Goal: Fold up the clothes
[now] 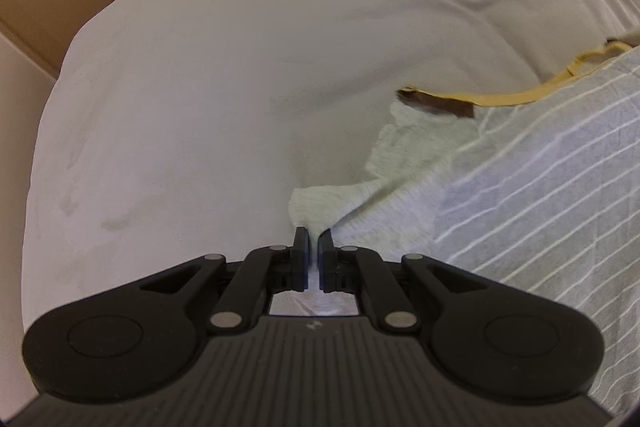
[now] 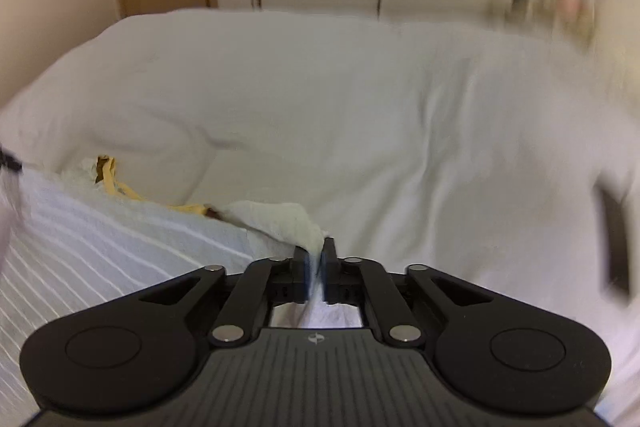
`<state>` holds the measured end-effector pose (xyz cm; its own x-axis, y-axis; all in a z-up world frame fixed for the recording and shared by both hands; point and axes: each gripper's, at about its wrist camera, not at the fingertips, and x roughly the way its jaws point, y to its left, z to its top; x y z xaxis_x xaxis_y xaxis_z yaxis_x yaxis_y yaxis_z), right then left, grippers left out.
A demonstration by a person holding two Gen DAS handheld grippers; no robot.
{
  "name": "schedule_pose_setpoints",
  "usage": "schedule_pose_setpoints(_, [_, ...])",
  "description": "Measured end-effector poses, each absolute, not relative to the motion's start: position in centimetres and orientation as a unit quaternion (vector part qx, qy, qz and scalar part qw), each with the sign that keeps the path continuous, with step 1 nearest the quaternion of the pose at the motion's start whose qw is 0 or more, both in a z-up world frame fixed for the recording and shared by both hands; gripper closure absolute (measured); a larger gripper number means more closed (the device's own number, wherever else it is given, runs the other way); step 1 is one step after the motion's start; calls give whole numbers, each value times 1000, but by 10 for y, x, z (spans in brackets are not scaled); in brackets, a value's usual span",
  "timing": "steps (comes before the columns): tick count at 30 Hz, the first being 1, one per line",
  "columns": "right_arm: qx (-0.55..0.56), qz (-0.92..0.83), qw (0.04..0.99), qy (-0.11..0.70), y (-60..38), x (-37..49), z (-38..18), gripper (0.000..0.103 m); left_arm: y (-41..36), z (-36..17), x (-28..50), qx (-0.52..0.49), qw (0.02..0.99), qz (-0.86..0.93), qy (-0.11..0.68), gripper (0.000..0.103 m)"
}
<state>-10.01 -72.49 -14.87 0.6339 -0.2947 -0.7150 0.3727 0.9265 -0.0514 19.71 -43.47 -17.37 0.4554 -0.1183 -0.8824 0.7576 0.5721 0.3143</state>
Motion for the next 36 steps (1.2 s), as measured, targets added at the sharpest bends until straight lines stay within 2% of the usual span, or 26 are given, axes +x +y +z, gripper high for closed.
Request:
schedule_pose_setpoints(1, [51, -176, 903, 388, -719, -104, -150, 77, -427, -178, 197, 371, 764, -281, 445, 100])
schedule_pose_setpoints(2, [73, -156, 898, 405, -716, -108, -155, 63, -419, -183, 196, 378, 758, -278, 453, 100])
schedule_pose_setpoints(3, [105, -119, 891, 426, -713, -110, -164, 60, -408, -185, 196, 384, 753, -271, 460, 100])
schedule_pose_setpoints(5, [124, -68, 879, 456, -699, -114, -181, 62, -386, -190, 195, 397, 745, -254, 473, 100])
schedule_pose_setpoints(10, [142, -84, 881, 443, -710, -122, -191, 60, -338, -202, 202, 373, 742, -199, 521, 100])
schedule_pose_setpoints(16, [191, -128, 867, 441, -751, -94, -222, 57, -348, -207, 187, 393, 735, -209, 512, 100])
schedule_pose_setpoints(18, [188, -139, 867, 441, -759, -83, -233, 49, -350, -206, 184, 400, 733, -211, 508, 100])
schedule_pose_setpoints(22, [175, -138, 865, 449, -763, -75, -257, 49, -341, -205, 183, 394, 734, -210, 512, 100])
schedule_pose_setpoints(23, [180, -134, 860, 458, -764, -73, -260, 55, -341, -202, 181, 393, 736, -211, 509, 100])
schedule_pose_setpoints(24, [185, -131, 855, 467, -766, -71, -263, 80, -341, -199, 179, 393, 738, -212, 506, 100])
schedule_pose_setpoints(25, [191, -127, 849, 477, -767, -69, -267, 94, -342, -193, 177, 388, 745, -214, 499, 100])
schedule_pose_setpoints(26, [180, -132, 850, 477, -768, -72, -261, 99, -344, -186, 175, 382, 752, -216, 491, 100])
schedule_pose_setpoints(28, [145, -142, 859, 470, -767, -80, -243, 100, -349, -171, 170, 363, 772, -221, 472, 100])
schedule_pose_setpoints(32, [44, -207, 889, 406, -784, -96, -183, 102, -371, -151, 166, 347, 782, -250, 453, 100])
schedule_pose_setpoints(36, [12, -257, 881, 397, -807, -103, -164, 102, -365, -172, 172, 359, 744, -273, 493, 91])
